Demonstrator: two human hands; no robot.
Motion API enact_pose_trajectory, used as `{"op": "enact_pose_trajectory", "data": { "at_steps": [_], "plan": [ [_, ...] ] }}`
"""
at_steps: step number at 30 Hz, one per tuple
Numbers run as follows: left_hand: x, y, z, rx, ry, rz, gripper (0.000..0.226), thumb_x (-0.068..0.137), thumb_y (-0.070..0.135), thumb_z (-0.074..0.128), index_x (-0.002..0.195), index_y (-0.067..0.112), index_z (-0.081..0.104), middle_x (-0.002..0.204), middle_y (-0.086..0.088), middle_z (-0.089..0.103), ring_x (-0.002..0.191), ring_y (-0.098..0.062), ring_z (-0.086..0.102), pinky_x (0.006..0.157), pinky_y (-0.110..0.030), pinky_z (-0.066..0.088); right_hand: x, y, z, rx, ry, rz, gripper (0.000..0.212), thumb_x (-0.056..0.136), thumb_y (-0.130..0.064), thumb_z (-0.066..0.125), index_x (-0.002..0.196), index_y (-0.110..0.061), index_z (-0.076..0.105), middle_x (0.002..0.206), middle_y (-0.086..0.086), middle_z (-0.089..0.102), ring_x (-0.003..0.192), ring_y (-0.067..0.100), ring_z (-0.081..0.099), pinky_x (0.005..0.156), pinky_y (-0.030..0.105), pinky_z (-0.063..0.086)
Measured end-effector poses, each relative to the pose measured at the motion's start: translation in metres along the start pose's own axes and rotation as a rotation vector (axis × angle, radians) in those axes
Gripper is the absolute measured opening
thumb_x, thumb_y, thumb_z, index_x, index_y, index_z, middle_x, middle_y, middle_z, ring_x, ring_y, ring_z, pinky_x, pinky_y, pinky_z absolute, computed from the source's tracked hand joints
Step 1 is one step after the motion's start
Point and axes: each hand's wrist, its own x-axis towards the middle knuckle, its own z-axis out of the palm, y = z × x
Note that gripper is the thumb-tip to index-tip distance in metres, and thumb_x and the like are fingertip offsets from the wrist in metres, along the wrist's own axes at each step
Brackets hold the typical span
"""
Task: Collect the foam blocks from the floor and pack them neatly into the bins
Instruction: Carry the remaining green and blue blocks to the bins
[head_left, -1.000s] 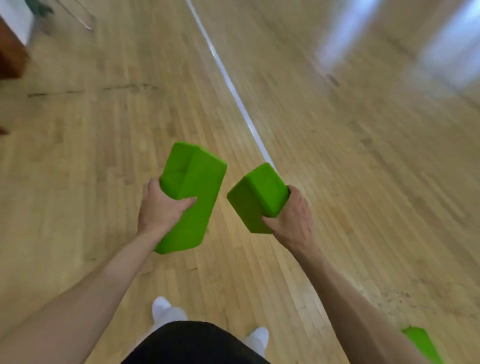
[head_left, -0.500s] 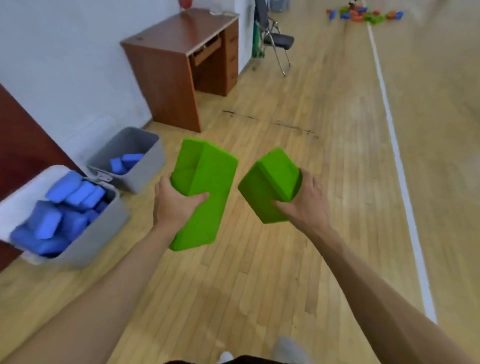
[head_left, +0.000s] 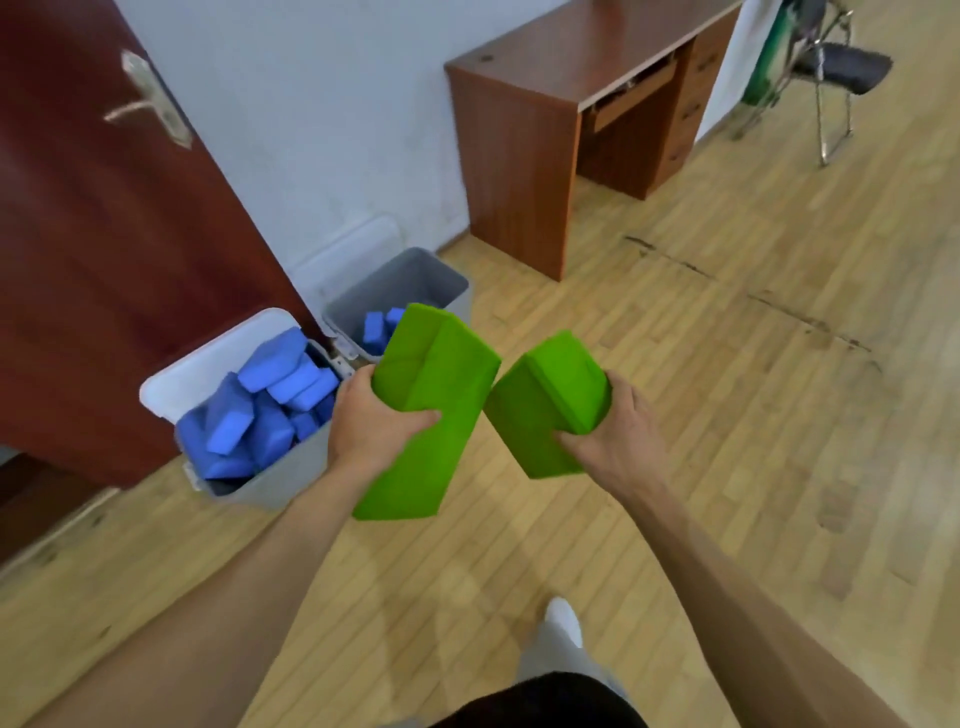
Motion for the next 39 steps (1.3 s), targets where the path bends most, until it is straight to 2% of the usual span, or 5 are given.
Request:
{"op": "enact_pose_trajectory", "data": {
  "at_steps": [7,19,25,32,39],
  "plan": [
    [0.142,0.03,-0.019,-0.13,0.189,-0.093,0.08,0.052,0.041,0.089,0.119,0.017,0.052,0.118,-0.004,0.059,0.108,-0.022,0.056,0.091,-0.039,0.048,0.172,-0.075,0.02,-0.066,-0.011,-0.19,0.095,0.063,-0.043,0.08,0.141,-0.013,0.035,0.128,0.008,0.052,0.119,0.028,0.047,0.099,0.039,0.038],
    [0.379,-0.063,-0.042,-0.259,0.191,-0.356,0.092,0.046,0.047,0.086,0.125,0.021,0.047,0.12,-0.002,0.06,0.107,-0.024,0.059,0.091,-0.046,0.05,0.363,-0.213,0.189,-0.142,-0.153,-0.275,0.087,0.061,-0.042,0.078,0.135,-0.015,0.041,0.122,0.007,0.055,0.113,0.028,0.052,0.091,0.038,0.042],
    [0.499,-0.057,-0.061,-0.306,0.197,-0.375,0.086,0.06,0.035,0.089,0.127,0.014,0.04,0.122,-0.006,0.058,0.107,-0.024,0.057,0.082,-0.033,0.044,0.456,-0.282,0.228,-0.085,-0.153,-0.28,0.089,0.062,-0.039,0.079,0.138,-0.015,0.039,0.124,0.006,0.049,0.111,0.026,0.051,0.087,0.039,0.044],
    [0.608,-0.059,-0.026,-0.277,0.192,-0.447,0.079,0.06,0.036,0.088,0.122,0.018,0.043,0.118,-0.003,0.059,0.101,-0.022,0.058,0.08,-0.034,0.046,0.587,-0.282,0.273,-0.072,-0.142,-0.214,0.088,0.063,-0.037,0.082,0.135,-0.007,0.041,0.12,0.012,0.046,0.115,0.028,0.044,0.098,0.038,0.036],
    [0.725,-0.113,0.099,-0.176,0.238,-0.601,0.079,0.064,0.056,0.08,0.126,0.015,0.054,0.124,-0.01,0.049,0.11,-0.028,0.054,0.091,-0.035,0.045,0.73,-0.21,0.403,0.163,-0.198,0.049,0.095,0.07,-0.048,0.078,0.142,-0.008,0.03,0.134,0.01,0.038,0.128,0.028,0.036,0.107,0.049,0.035]
  ]
}}
